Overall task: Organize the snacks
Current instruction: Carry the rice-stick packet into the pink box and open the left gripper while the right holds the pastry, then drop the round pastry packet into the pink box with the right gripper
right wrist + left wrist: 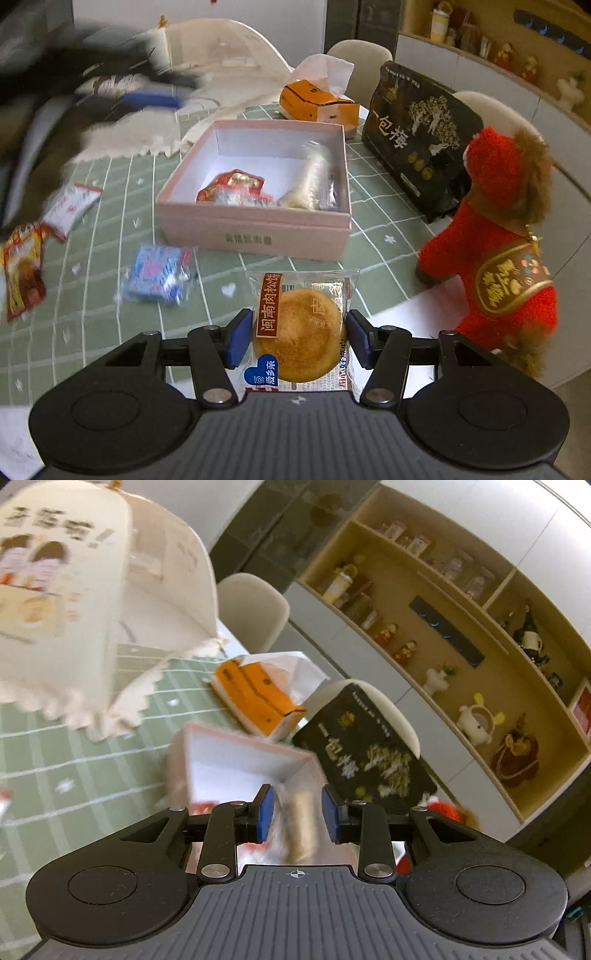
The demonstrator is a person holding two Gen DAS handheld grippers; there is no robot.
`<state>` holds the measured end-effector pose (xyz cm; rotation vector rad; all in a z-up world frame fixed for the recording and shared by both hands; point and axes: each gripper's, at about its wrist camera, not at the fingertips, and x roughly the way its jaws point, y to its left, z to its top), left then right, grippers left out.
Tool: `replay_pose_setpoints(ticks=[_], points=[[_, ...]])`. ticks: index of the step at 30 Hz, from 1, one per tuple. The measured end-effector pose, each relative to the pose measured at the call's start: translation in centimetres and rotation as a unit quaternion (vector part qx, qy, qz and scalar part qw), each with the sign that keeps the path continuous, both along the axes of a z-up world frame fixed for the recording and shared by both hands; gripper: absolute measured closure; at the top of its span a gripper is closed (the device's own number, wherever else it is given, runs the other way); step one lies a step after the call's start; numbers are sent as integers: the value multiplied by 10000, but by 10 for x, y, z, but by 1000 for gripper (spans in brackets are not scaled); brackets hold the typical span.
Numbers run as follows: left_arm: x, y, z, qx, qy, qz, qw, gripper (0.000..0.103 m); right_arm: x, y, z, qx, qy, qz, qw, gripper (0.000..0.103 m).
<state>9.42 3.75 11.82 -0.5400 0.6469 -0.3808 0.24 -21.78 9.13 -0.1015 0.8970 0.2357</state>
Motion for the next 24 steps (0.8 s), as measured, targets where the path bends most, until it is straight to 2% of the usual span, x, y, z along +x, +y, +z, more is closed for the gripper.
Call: replay_pose_setpoints(ticks=[3,5,8,10,13,16,18,19,22,24], points=[[-39,18,-13,36,204,155,9997,71,30,4,11,414,12,97,9991,48],[-58,22,-26,21,437,126,9990,71,56,14,23,487,-150,189,9985,48],[-81,22,-40,315,647,-74,9974,71,105,33,42,805,-667,479,9934,46],[-95,29,-45,508,749,-41,9959,71,144,43,49,1093,-548,537,9910,43],[-117,54,-52,794,916,355,9920,71,170,49,57,1274,-451,269,9905,43],[-143,87,-53,920,1022,1060,9848,71,167,63,56,1163,-499,399,9912,40],[-156,109,-55,821,1120,1584,9776,71,163,78,47,1114,-353,656,9910,40],[-163,123,-56,754,1201,1926,9710,71,162,88,43,1073,-276,800,9906,40],[-175,163,-59,644,1499,2901,9430,71,154,125,30,1037,-20,1242,9868,39],[-183,184,-60,562,1623,3336,9270,71,150,152,19,1208,318,1526,9804,38]])
